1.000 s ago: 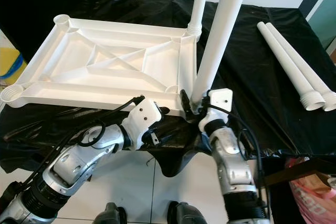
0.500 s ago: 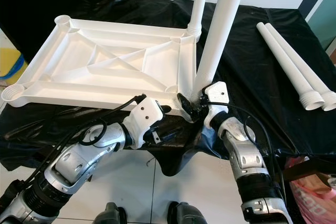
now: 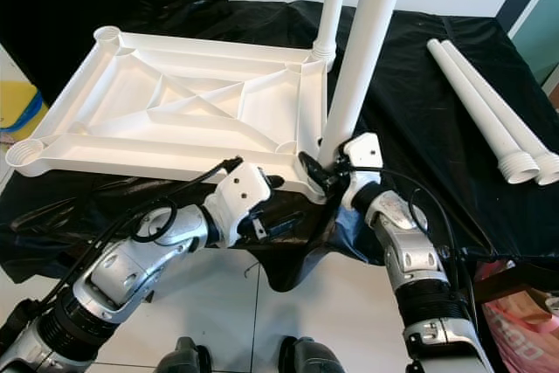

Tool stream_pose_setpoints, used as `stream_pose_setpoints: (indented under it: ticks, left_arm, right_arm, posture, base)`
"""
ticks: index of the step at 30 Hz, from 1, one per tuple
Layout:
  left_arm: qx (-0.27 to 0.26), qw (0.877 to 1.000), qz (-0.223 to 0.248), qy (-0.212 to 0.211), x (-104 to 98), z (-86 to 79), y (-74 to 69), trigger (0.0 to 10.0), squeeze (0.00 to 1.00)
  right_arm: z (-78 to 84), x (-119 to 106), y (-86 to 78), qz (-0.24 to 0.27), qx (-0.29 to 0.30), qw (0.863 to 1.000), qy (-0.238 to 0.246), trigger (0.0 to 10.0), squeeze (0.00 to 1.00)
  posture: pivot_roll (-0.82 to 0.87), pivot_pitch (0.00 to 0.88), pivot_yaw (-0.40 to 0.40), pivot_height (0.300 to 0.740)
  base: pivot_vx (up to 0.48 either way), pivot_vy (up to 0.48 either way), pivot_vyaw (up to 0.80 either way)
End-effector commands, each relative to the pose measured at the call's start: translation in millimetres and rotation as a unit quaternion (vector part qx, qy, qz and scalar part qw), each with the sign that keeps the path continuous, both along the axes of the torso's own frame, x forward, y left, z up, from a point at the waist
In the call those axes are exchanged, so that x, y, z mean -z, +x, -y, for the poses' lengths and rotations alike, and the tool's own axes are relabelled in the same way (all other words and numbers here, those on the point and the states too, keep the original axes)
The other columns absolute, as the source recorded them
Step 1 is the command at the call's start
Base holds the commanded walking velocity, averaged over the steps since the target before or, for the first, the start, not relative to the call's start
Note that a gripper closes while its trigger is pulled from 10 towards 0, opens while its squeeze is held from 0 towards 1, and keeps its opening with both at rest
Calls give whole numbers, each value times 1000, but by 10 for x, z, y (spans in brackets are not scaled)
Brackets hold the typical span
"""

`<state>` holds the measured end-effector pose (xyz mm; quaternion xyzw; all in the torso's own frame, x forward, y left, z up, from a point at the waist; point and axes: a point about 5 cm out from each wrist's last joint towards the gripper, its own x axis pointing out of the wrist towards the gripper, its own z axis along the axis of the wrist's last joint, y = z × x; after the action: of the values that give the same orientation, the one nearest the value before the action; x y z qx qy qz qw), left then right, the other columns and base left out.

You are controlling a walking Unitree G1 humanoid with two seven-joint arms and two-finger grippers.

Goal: Building children table

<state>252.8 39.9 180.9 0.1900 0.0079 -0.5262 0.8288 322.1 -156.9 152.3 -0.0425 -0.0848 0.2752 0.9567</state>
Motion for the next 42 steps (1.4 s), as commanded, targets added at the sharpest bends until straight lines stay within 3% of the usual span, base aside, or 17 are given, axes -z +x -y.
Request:
stream_pose_setpoints:
  ticks: [1, 8, 9, 10, 11, 13, 14, 15, 16, 17, 20, 33, 34, 35, 42]
  left_arm:
    - [40, 999, -12, 11, 33, 29, -54, 10000, 0]
    - [40, 999, -13, 12, 35, 27, -55, 10000, 0]
    - [39, 999, -13, 11, 36, 26, -56, 10000, 0]
    - [38, 999, -14, 10, 37, 28, -59, 10000, 0]
    - [38, 999, -14, 10, 37, 28, -59, 10000, 0]
    - [37, 999, -16, 8, 40, 31, -69, 10000, 0]
    - [37, 999, -16, 8, 40, 31, -69, 10000, 0]
    - [37, 999, -18, 8, 47, 34, -77, 10000, 0]
    - [37, 999, -18, 8, 47, 34, -77, 10000, 0]
    - [37, 999, -19, 7, 51, 36, -83, 10000, 0]
    - [38, 999, -20, 7, 53, 40, -88, 10000, 0]
    - [42, 999, -22, 13, 67, 25, -84, 10000, 0]
    - [40, 999, -19, 14, 62, 19, -67, 10000, 0]
    - [37, 999, -16, 14, 53, 13, -41, 10000, 0]
    - [32, 999, -10, 12, 43, 8, 26, 10000, 0]
  right_arm:
    - [23, 200, -40, -48, 39, 998, 14, 10000, 0]
    - [17, 229, -44, -51, 71, 996, 21, 10000, 0]
    - [7, 250, -54, -53, 102, 993, 37, 10000, 0]
    - [1, 284, -67, -62, 156, 984, 67, 10000, 0]
    - [1, 284, -67, -62, 156, 984, 67, 10000, 0]
    - [-7, 352, -106, -72, 254, 961, 82, 10000, 0]
    - [-7, 352, -106, -72, 254, 961, 82, 10000, 0]
    - [-45, 381, -144, -70, 293, 949, 92, 10000, 0]
    - [-45, 381, -144, -70, 293, 949, 92, 10000, 0]
    - [-114, 412, -178, -74, 317, 939, 107, 10000, 0]
    - [-242, 415, -198, -78, 317, 937, 126, 10000, 0]
    - [-202, 299, -196, -51, 311, 939, 139, 10000, 0]
    - [-221, 284, -207, -45, 306, 941, 137, 10000, 106]
    - [-223, 273, -216, -37, 299, 944, 134, 10000, 1000]
    - [-168, 242, -250, -20, 254, 959, 120, 10000, 1000]
  posture:
    - [25, 139, -64, 740]
    - [22, 144, -63, 740]
    - [22, 144, -63, 740]
    - [20, 154, -70, 740]
    - [20, 154, -70, 740]
    - [20, 156, -72, 740]
    - [20, 156, -72, 740]
    - [17, 158, -70, 740]
    - [17, 158, -70, 740]
    - [16, 162, -68, 740]
    - [16, 166, -67, 740]
    - [12, 156, -56, 740]
    - [13, 145, -56, 740]
    - [13, 128, -55, 740]
    - [9, 99, -48, 740]
  base:
    - [0, 0, 0]
    - [0, 0, 0]
    - [0, 0, 0]
    - [0, 0, 0]
    - [0, 0, 0]
    - [0, 0, 0]
    - [0, 0, 0]
    - [0, 0, 0]
    - [0, 0, 0]
    - [0, 0, 0]
    - [0, 0, 0]
    - [0, 0, 0]
    - [0, 0, 0]
    - [0, 0, 0]
    - [0, 0, 0]
